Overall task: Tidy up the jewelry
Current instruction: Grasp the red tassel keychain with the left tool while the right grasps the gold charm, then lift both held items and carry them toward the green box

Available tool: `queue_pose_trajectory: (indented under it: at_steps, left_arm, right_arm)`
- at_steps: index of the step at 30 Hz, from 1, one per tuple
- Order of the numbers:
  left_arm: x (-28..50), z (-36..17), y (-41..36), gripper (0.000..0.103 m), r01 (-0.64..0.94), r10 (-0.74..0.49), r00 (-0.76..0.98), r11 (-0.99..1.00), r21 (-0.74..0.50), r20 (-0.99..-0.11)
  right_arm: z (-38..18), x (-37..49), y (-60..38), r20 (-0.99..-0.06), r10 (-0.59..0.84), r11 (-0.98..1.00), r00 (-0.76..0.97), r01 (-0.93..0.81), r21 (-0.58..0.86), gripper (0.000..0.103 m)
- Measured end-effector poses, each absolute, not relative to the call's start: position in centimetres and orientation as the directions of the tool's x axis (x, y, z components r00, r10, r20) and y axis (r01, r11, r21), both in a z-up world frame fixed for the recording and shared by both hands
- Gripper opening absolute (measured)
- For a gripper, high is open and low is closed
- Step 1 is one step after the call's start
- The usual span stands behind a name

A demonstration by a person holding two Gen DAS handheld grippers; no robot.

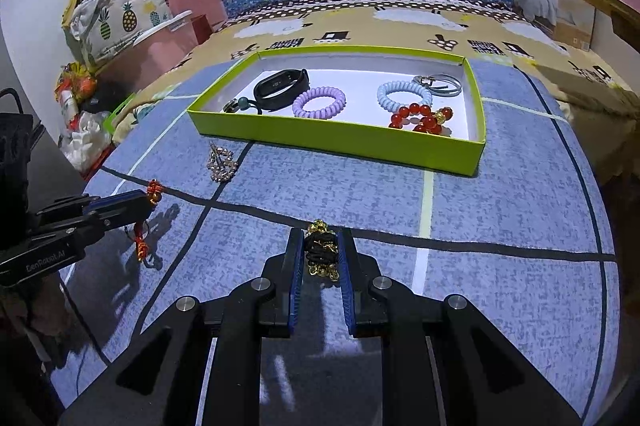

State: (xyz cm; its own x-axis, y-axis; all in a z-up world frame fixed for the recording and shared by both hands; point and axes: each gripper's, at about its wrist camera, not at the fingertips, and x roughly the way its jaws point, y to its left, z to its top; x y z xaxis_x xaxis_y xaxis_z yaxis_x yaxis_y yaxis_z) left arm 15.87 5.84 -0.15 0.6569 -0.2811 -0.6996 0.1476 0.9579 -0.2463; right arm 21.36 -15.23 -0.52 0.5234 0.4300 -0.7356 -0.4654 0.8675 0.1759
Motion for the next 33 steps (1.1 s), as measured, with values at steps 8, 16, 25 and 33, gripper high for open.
queue_pose_trajectory:
  at_steps: [8,16,25,33]
  left_arm:
    - [15.9,-0.3,6.8,0.012,0.141,-0.308,0.647,0.948,-0.287,-0.698]
    - [15.7,0.0,7.4,0.012,0.142,-0.322,0.656,0.941,-0.308,-0.682]
    - [15.5,0.6,7.1,0.012,0.153,-0.318,0.669,0.944,-0.293,-0.672]
    - [15.5,0.6,7.1,0.012,0.151,-0.31,0.672,0.946,-0.286,-0.673]
  right_arm:
    - [-0.8,21.4,-15.9,-0.737,0.437,0.868,0.515,-0.456,0.196,0.017]
    - [-0.8,21.4,-16.1,-0.735,0.442,0.867,0.514,-0.456,0.203,0.017]
    - [-0.2,21.1,-16.7,-0.71,0.465,0.861,0.529,-0.456,0.224,0.017]
    - [-0.5,21.3,-17.0,-0.725,0.442,0.872,0.529,-0.443,0.208,0.017]
